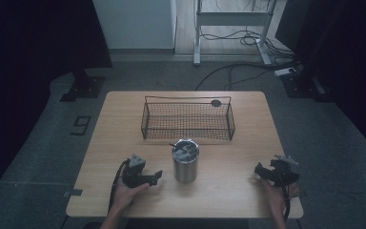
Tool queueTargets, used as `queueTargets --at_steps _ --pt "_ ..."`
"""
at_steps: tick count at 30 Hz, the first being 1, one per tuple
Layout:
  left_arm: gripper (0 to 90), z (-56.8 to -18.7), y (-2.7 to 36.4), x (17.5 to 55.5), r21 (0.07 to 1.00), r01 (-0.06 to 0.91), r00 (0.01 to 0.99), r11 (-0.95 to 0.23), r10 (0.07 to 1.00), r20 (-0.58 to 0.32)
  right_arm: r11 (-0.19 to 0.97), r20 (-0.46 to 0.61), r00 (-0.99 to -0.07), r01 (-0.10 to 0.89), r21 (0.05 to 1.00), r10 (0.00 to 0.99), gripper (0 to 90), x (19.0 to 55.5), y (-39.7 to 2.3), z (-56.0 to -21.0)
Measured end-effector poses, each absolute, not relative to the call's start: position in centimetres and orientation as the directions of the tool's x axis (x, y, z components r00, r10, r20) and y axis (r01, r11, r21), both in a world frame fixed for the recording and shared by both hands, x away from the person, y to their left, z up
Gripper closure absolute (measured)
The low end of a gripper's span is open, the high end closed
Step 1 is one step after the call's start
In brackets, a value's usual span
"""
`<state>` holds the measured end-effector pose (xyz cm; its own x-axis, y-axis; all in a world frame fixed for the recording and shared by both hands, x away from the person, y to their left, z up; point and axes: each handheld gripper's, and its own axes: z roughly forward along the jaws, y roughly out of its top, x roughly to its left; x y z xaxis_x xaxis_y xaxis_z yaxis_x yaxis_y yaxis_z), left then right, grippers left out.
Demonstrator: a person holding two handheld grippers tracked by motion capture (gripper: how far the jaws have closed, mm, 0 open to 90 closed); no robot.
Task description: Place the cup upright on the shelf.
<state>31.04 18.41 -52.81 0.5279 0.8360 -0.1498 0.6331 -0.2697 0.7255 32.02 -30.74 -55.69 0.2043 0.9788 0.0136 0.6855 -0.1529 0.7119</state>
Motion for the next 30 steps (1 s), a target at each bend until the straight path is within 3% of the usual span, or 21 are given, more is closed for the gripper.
queueTargets --at_steps 15,30 --pt "15.1 -52.6 18.6 30.9 0.742 0.62 0.519 -0.255 0.843 -0.144 -0.155 0.013 0.209 0.685 0.712 0.978 0.0 31.8 -30.9 -55.7" --pt "15.1 -52.3 20.1 30.9 0.764 0.613 0.448 -0.203 0.886 -0.124 -0.152 0.013 0.204 0.685 0.712 0.979 0.0 31.9 -30.9 -55.7"
